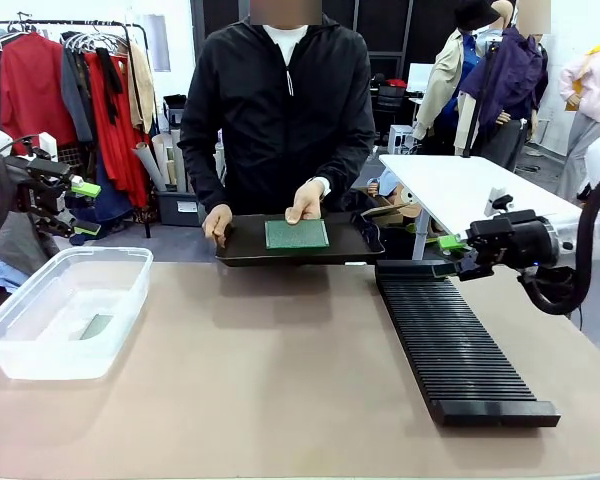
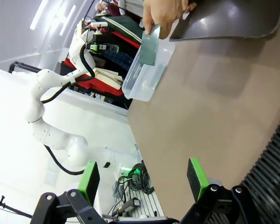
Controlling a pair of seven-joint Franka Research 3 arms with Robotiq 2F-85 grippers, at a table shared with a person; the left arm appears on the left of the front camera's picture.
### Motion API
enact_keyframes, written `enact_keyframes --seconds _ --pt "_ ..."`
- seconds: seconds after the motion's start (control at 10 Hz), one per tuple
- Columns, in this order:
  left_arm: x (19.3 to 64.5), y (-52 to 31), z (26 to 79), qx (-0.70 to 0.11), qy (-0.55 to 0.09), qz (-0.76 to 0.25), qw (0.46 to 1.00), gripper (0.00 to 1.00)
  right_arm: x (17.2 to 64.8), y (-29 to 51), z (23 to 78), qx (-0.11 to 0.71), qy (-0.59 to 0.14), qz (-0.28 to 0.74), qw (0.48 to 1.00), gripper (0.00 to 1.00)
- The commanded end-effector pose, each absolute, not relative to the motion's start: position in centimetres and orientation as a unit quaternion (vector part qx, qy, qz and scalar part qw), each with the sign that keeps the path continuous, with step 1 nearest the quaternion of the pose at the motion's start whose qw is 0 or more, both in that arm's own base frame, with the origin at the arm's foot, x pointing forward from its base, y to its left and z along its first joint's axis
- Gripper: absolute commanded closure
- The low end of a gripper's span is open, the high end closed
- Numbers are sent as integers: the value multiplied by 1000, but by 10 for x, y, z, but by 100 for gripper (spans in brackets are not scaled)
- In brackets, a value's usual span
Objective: Sort PCBs into racks and boxes based on the side picked up.
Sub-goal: Pick up the Blank PCB handed by the Human.
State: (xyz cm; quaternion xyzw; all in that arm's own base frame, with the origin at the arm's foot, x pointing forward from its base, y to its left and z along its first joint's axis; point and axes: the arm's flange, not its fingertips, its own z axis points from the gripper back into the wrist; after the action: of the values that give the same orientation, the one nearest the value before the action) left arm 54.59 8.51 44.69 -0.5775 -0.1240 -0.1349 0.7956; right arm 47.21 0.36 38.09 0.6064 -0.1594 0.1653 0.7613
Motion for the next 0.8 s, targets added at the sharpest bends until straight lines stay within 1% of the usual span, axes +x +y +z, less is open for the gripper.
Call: enact_keyframes --seconds 0.0,0.7 --pt "546 85 449 -577 -124 -134 796 0 494 18 380 609 -172 176 754 0" --pt "546 85 449 -577 -124 -134 796 0 557 79 370 609 -151 198 753 0"
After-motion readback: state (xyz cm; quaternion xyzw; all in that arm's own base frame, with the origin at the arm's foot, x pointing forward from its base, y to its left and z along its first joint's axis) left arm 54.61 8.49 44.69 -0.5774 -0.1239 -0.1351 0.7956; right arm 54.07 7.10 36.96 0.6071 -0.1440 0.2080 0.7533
